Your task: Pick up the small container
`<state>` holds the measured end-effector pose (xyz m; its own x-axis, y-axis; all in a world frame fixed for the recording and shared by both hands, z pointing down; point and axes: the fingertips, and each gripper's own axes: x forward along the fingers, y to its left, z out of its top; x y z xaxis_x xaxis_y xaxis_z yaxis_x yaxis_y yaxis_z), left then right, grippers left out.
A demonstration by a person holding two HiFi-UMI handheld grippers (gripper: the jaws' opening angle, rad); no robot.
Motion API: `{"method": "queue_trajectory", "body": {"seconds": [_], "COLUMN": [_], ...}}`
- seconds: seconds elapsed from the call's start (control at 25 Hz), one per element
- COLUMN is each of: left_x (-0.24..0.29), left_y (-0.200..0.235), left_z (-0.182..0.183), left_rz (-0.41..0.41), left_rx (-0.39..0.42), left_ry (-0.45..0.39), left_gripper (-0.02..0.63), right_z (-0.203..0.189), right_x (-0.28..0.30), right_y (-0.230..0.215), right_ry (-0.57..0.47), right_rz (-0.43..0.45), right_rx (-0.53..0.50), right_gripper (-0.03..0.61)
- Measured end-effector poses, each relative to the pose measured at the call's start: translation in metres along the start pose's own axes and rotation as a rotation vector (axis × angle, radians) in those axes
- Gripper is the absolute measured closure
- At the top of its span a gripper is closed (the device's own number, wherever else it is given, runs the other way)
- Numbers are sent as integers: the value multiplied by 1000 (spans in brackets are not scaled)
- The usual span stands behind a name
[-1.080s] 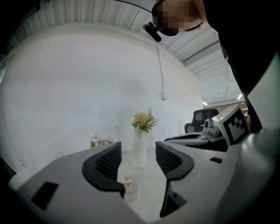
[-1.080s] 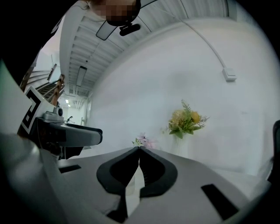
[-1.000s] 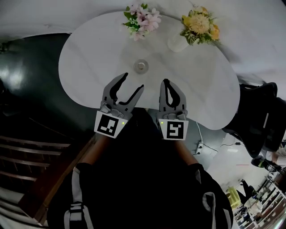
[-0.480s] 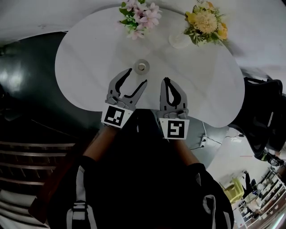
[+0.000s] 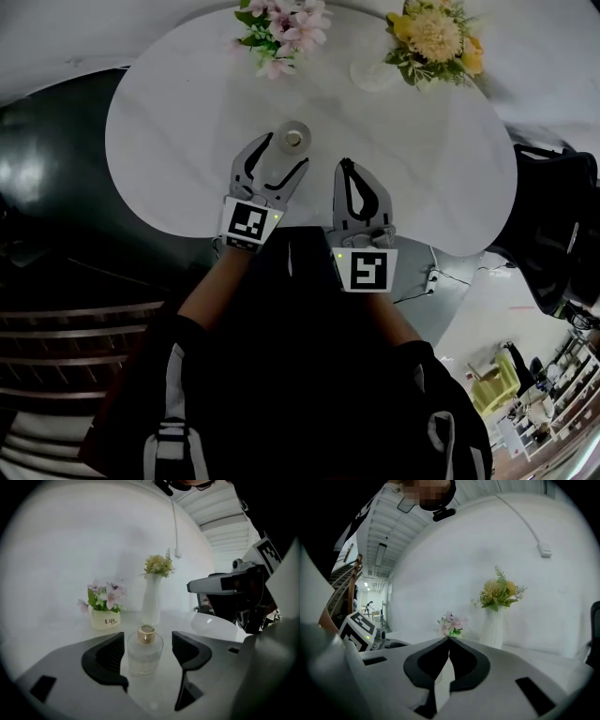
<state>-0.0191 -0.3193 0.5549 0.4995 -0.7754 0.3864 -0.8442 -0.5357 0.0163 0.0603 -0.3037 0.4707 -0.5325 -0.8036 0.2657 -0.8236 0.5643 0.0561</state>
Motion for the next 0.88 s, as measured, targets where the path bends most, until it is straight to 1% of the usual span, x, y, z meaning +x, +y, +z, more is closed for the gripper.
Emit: {"method": "queue_trajectory", "body": {"seconds": [0.24, 0.4, 0.48, 0.56, 0.6, 0.72, 0.88], "left_x": [20, 31, 34, 38, 40, 46, 49], "left_y": [1, 3, 3, 3, 2, 1, 3], "left_z": [-23, -31, -32, -34, -35, -41, -43], "left_rz": [-20, -15, -17, -26, -36, -59, -54], "left_rx": [-1, -46, -51, -56, -47, -21, -12], "left_ry": [55, 71, 73, 70, 70, 87, 89], "left_gripper": [285, 281, 278, 276, 276, 276, 278], "right_z": [-2, -10, -9, -5, -5, -12, -11], "right_x": [3, 4, 4, 5, 6, 5, 5], "right_y": [2, 5, 6, 8, 9, 11, 12], "right_ry": [6, 50, 43, 16, 14, 54, 49], "right_rz": [-11, -13, -16, -16, -15, -11, -16], "right_rx": [-2, 11, 12, 3, 1, 3, 6], "right_gripper": [557, 557, 557, 557, 556, 557, 557]}}
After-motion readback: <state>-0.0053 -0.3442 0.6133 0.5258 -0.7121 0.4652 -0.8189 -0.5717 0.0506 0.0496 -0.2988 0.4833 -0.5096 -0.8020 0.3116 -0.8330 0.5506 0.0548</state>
